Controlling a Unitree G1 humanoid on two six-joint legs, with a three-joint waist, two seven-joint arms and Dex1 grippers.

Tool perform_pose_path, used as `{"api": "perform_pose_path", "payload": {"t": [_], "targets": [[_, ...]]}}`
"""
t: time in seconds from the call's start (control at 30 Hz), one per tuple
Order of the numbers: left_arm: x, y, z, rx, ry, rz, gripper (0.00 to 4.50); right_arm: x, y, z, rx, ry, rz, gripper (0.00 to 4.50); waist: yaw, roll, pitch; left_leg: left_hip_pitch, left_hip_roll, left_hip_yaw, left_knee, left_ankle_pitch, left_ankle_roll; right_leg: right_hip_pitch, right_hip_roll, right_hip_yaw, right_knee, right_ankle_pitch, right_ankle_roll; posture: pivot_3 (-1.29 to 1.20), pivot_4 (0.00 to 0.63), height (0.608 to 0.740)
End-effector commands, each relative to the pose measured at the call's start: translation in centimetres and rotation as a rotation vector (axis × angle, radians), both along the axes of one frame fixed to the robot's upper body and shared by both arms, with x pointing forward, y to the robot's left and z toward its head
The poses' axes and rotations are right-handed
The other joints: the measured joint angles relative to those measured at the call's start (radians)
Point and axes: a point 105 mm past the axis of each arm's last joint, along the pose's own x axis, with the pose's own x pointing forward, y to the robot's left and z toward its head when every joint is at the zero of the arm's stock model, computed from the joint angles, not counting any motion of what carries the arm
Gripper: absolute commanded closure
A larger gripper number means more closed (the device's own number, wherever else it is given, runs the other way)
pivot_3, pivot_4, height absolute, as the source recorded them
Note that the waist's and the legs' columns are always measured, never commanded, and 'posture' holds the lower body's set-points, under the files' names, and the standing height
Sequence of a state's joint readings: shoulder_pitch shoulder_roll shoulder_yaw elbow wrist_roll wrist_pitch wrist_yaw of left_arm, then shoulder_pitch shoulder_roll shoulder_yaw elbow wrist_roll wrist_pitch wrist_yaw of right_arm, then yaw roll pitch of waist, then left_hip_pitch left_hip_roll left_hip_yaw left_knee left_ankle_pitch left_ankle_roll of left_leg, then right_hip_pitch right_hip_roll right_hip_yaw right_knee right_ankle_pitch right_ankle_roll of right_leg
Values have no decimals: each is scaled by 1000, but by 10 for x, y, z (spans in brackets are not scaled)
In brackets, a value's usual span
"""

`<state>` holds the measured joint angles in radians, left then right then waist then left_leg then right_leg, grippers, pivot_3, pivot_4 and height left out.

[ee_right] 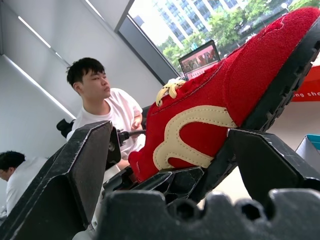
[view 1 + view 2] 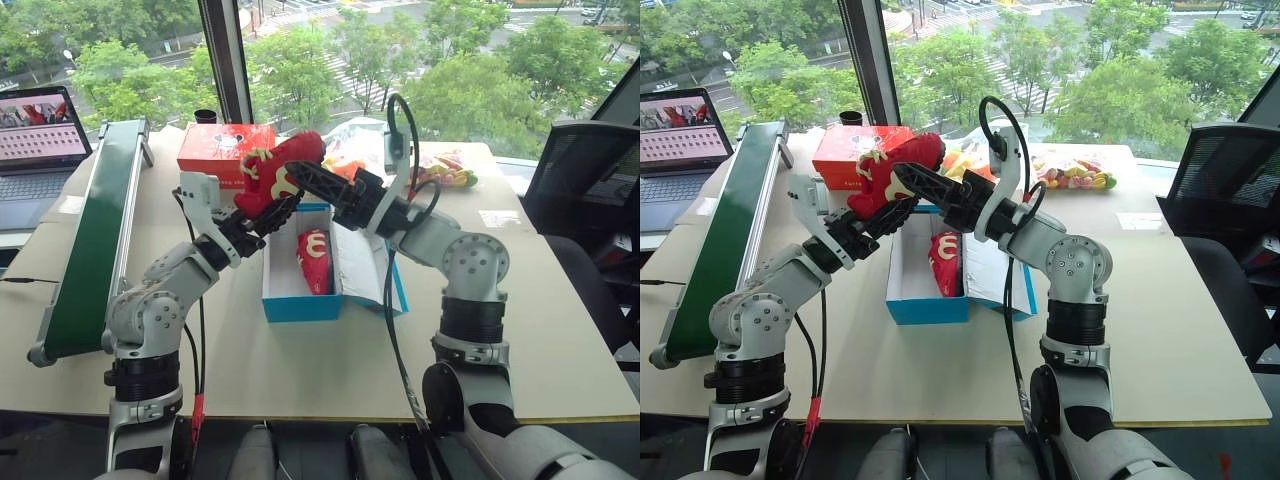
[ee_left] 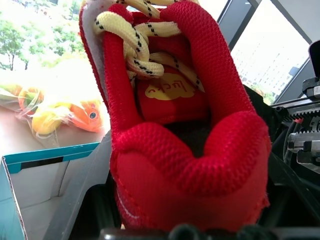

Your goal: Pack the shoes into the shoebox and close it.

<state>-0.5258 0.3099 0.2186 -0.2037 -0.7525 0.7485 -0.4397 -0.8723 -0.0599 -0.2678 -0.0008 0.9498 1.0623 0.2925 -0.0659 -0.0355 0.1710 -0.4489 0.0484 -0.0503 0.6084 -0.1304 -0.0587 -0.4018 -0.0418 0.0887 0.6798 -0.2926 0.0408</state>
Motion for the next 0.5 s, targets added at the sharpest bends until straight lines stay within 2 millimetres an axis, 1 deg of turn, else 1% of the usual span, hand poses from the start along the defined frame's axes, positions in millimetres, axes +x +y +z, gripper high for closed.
{"api": "perform_pose_path", "payload": {"t": [0.03, 0.13, 0.3, 0.37, 0.5], "targets": [[-28, -26, 29, -1, -135, -175, 2038, 1, -35, 8, 40, -5, -52, 0, 3, 0, 0, 0, 0, 0, 0, 0, 0, 0, 0, 0, 0, 0, 0, 0, 150, 739], [-29, -24, 29, 3, -138, -170, 2038, -8, -42, 9, 27, -14, -11, 0, 6, 0, 0, -1, 0, 0, 0, 0, 0, 0, 0, 0, -1, 0, 0, 0, 150, 739], [-32, -34, 28, 7, -136, -201, 2038, -12, -37, 6, -3, -10, 20, 0, 0, 0, 0, 0, 0, 0, 0, 0, 0, 0, 0, 0, -1, 0, 0, 0, 150, 739], [-33, -35, 29, 3, -137, -206, 2038, -13, -38, 2, -22, -3, 20, 0, 0, 0, 0, 0, 0, 0, 0, 0, 0, 0, 0, 1, -1, 0, 0, 0, 150, 739], [-34, -30, 31, 12, -141, -198, 2038, -10, -54, -9, -83, 22, -11, 0, 3, 0, 0, -1, 0, 0, 0, 0, 0, 0, 0, 1, -1, 0, 0, 0, 150, 739]]}}
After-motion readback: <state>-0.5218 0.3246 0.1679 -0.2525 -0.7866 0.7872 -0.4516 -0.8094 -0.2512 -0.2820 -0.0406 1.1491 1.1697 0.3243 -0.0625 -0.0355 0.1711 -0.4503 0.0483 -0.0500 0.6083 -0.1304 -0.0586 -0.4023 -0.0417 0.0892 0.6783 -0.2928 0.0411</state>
